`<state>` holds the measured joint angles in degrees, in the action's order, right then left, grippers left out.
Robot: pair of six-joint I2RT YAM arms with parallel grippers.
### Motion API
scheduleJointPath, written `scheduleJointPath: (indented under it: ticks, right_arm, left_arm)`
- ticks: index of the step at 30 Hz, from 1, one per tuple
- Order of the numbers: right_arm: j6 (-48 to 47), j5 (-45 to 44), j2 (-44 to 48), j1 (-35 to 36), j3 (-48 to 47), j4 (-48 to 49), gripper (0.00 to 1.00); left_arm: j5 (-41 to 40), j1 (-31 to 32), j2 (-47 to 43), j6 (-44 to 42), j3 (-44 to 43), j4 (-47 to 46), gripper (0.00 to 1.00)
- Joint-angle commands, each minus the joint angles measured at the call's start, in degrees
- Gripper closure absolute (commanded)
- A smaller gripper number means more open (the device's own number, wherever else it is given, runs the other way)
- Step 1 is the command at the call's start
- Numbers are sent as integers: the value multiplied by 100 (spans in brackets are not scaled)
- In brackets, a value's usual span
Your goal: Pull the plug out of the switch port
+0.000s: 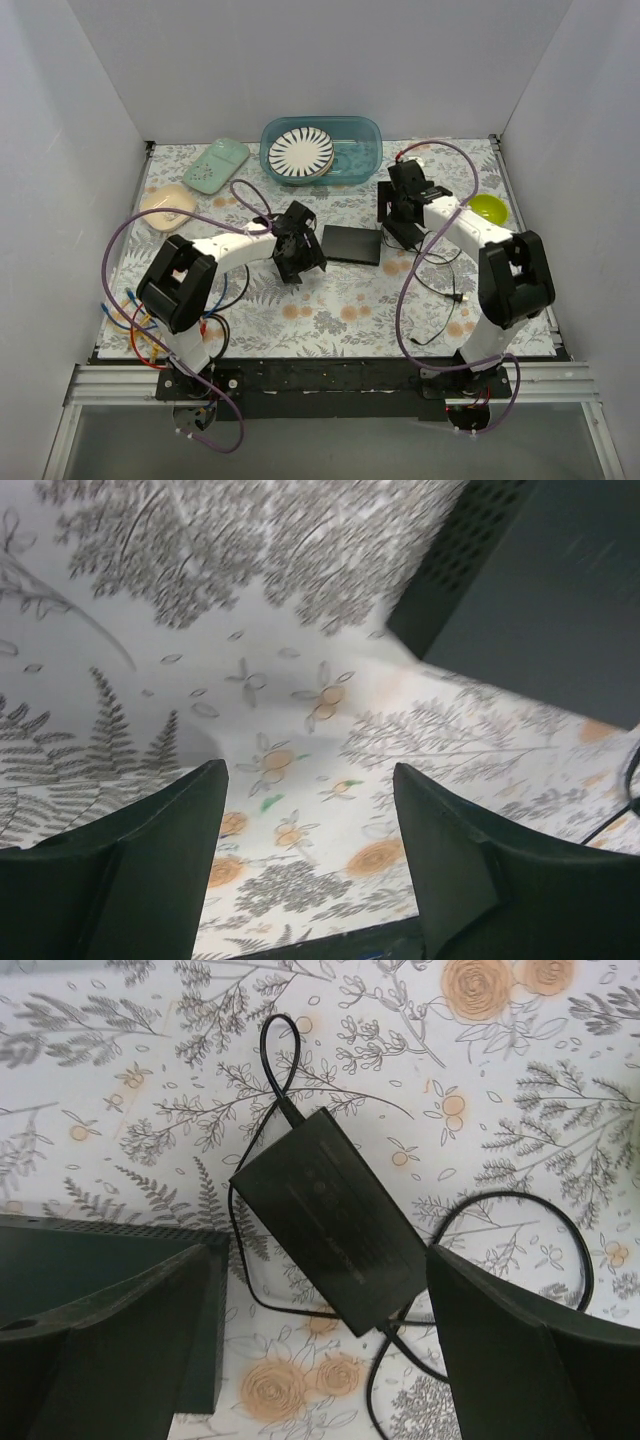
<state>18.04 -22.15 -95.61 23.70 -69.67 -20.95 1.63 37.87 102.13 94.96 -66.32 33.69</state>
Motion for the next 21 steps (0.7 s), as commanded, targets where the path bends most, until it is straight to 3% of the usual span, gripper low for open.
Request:
scheduleJointPath:
  ticks: [1, 14, 17, 20, 21]
  right_arm:
    - [-801, 247, -562, -59, -301, 100, 4]
    - [-873, -27, -1486, -278, -328, 144, 7]
    - [-706, 149, -1557, -296, -389, -49, 17]
    - [-408, 211, -1522, -287, -504, -400, 40]
    - [-346, 394, -1330, -279, -373, -401, 57]
  left_arm:
    - [443, -60, -729, -223, 576, -372, 33]
    - [936, -130, -791, -566, 876, -601, 33]
    - [857, -130, -764, -584, 788, -513, 33]
    - [681, -174, -773, -584, 648, -381, 34]
    - [611, -235, -782, -584, 621, -311, 34]
